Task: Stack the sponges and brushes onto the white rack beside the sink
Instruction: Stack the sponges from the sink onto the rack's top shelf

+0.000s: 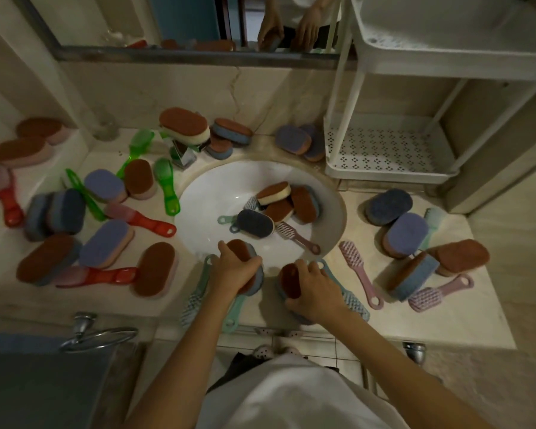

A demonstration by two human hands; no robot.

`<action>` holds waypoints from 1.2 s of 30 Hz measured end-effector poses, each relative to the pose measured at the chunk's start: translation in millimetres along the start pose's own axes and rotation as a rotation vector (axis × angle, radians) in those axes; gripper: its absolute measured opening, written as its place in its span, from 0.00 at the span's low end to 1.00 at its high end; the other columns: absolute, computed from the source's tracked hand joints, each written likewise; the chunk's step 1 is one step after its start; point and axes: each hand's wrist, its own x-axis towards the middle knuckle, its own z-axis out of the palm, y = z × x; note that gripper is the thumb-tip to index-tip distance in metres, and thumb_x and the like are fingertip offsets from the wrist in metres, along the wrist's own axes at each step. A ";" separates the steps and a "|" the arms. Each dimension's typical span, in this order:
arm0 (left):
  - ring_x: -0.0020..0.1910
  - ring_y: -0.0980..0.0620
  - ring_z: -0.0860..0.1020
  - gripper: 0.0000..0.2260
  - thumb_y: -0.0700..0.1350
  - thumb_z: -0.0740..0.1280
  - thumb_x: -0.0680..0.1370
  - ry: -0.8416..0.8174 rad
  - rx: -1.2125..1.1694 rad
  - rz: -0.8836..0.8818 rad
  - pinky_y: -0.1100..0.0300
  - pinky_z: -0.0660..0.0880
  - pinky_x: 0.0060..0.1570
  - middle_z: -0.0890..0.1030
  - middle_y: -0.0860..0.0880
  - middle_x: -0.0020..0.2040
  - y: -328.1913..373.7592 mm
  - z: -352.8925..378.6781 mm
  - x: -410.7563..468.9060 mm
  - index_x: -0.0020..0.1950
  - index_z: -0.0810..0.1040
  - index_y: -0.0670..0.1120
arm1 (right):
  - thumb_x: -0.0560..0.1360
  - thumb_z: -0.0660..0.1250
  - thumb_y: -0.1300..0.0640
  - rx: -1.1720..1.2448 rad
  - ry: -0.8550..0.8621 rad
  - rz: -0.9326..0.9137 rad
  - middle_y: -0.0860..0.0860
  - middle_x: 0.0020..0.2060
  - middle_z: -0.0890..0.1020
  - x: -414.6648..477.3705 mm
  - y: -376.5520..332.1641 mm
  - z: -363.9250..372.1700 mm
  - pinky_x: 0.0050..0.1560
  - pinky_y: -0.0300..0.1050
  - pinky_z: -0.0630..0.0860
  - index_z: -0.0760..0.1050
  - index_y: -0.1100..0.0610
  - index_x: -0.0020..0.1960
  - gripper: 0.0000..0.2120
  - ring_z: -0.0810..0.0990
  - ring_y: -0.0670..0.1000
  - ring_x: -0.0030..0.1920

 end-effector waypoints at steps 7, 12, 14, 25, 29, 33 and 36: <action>0.67 0.37 0.67 0.38 0.55 0.67 0.73 -0.019 -0.032 -0.002 0.47 0.71 0.61 0.63 0.38 0.70 9.5 -12.7 -3.4 0.75 0.52 0.45 | 0.71 0.67 0.46 0.039 0.014 -0.001 0.57 0.66 0.67 0.5 -6.7 -10.8 0.61 0.52 0.72 0.57 0.54 0.70 0.33 0.69 0.59 0.65; 0.70 0.36 0.63 0.39 0.54 0.69 0.72 0.054 -0.090 0.118 0.46 0.67 0.66 0.60 0.38 0.71 52.4 -41.7 -0.3 0.76 0.52 0.47 | 0.71 0.69 0.47 0.192 0.214 0.000 0.57 0.62 0.71 3.2 -13.9 -55.1 0.53 0.49 0.73 0.60 0.55 0.68 0.31 0.74 0.59 0.60; 0.69 0.35 0.63 0.39 0.52 0.69 0.72 0.055 -0.162 0.186 0.45 0.68 0.64 0.58 0.39 0.71 75.0 -55.7 -0.6 0.76 0.51 0.48 | 0.71 0.69 0.48 0.242 0.306 0.001 0.57 0.59 0.73 5.4 -16.5 -80.4 0.45 0.45 0.69 0.61 0.58 0.65 0.29 0.76 0.60 0.56; 0.64 0.47 0.71 0.32 0.53 0.68 0.74 0.112 -0.603 0.671 0.56 0.69 0.58 0.68 0.47 0.69 202.0 -116.9 -11.1 0.73 0.58 0.48 | 0.70 0.71 0.50 0.288 0.830 0.000 0.51 0.44 0.67 13.3 -28.3 -224.5 0.37 0.41 0.61 0.62 0.56 0.46 0.19 0.68 0.51 0.42; 0.58 0.52 0.74 0.23 0.47 0.64 0.78 0.093 -0.757 0.787 0.59 0.71 0.52 0.71 0.52 0.56 249.6 -124.7 -18.4 0.71 0.61 0.46 | 0.70 0.70 0.50 0.304 0.998 0.004 0.52 0.47 0.70 13.2 -25.1 -264.5 0.41 0.43 0.65 0.63 0.57 0.50 0.19 0.71 0.53 0.45; 0.60 0.49 0.74 0.20 0.47 0.61 0.80 0.044 -0.704 0.846 0.59 0.71 0.52 0.73 0.48 0.61 299.8 -125.5 -21.2 0.71 0.63 0.44 | 0.72 0.69 0.49 0.323 1.090 0.039 0.57 0.55 0.73 17.5 -11.5 -303.3 0.45 0.43 0.65 0.66 0.60 0.58 0.22 0.71 0.53 0.49; 0.63 0.45 0.73 0.19 0.47 0.60 0.80 0.025 -0.594 0.858 0.53 0.73 0.59 0.72 0.44 0.66 333.8 -117.9 -15.8 0.70 0.64 0.44 | 0.72 0.68 0.49 0.336 1.146 0.076 0.57 0.56 0.73 22.1 4.2 -331.6 0.47 0.42 0.65 0.68 0.60 0.59 0.21 0.72 0.55 0.52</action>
